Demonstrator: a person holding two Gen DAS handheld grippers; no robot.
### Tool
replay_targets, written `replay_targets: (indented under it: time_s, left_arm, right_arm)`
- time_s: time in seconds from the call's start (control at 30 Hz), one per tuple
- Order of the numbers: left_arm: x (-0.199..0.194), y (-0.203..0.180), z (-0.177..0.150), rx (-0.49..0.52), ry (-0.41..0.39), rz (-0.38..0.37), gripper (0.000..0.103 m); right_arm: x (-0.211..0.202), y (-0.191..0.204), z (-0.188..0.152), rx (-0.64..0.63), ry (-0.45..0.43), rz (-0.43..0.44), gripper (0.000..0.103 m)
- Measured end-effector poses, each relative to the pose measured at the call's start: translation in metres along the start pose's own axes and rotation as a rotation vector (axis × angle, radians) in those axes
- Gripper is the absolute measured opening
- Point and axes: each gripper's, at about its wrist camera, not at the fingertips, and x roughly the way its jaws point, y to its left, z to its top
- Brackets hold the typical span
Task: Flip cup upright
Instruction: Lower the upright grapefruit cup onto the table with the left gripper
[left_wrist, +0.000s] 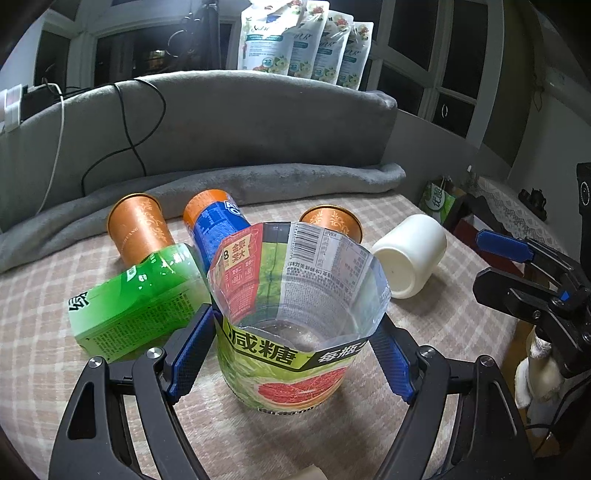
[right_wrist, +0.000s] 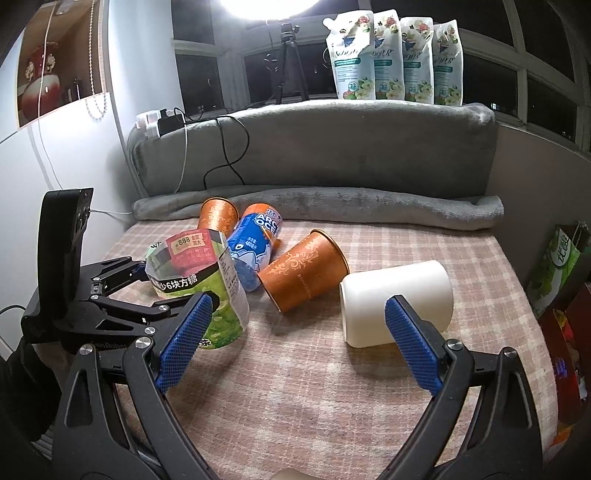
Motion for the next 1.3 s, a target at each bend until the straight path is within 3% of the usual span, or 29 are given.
replay_targets:
  time_s: [1.3]
  left_arm:
    - [0.01, -0.007, -0.003, 0.038, 0.03, 0.003, 0.082]
  right_arm:
    - [0.005, -0.002, 0.0, 0.014, 0.007, -0.008, 0.097]
